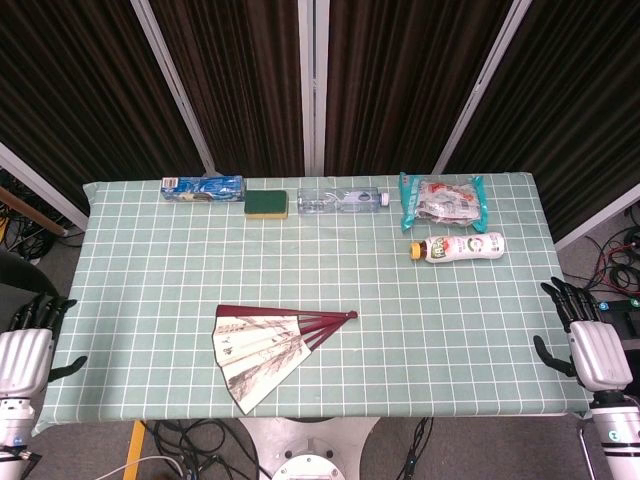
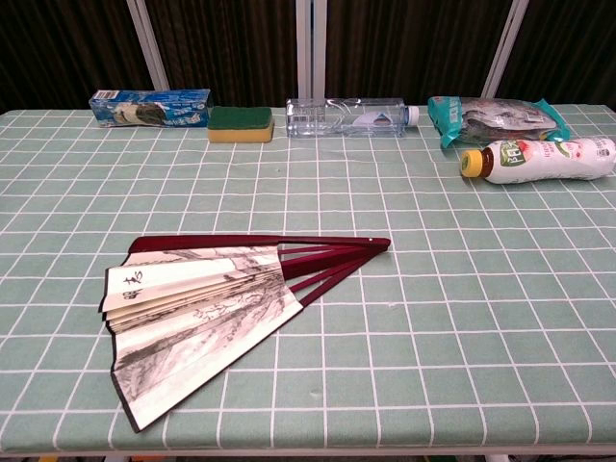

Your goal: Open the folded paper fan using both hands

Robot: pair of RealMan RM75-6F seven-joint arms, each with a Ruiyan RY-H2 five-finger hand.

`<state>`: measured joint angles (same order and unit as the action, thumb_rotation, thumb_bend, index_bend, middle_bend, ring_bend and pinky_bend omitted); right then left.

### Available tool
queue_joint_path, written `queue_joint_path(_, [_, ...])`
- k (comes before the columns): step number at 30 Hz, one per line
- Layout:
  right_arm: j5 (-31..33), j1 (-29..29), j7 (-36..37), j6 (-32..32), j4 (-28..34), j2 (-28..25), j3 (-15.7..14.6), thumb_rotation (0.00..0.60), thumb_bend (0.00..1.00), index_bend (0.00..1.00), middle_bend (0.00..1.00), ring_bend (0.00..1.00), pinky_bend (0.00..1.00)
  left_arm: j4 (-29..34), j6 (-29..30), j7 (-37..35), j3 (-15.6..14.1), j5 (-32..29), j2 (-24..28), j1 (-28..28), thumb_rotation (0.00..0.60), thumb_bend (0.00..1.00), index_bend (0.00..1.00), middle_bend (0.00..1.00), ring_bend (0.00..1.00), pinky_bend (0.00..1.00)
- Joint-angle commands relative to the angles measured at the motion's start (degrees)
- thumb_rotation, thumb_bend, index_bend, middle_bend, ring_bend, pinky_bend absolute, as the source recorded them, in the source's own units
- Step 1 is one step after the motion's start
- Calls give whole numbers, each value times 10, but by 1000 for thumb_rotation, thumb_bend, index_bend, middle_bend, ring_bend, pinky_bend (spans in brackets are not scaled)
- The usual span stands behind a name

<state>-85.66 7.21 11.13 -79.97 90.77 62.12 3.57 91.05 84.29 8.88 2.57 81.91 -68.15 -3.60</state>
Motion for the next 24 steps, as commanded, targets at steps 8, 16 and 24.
queue_joint_path(8, [0,1,4,0,-2,-1,1,600,308,70,17,0,0,3,4,3,0,2,-1,0,600,63,195,169,77,160])
queue_joint_path(16, [-1,-2,8,-15,-8,-13,8,600,308,67,17,0,0,9,-3,-16,16,25,16,-25,600,63,194,169,77,161])
queue_joint_path(24, [-18,12,10,-22,-5,-31,20,600,307,67,16,0,0,29,-121,-117,49,89,69,-147,600,73,218,255,204,162])
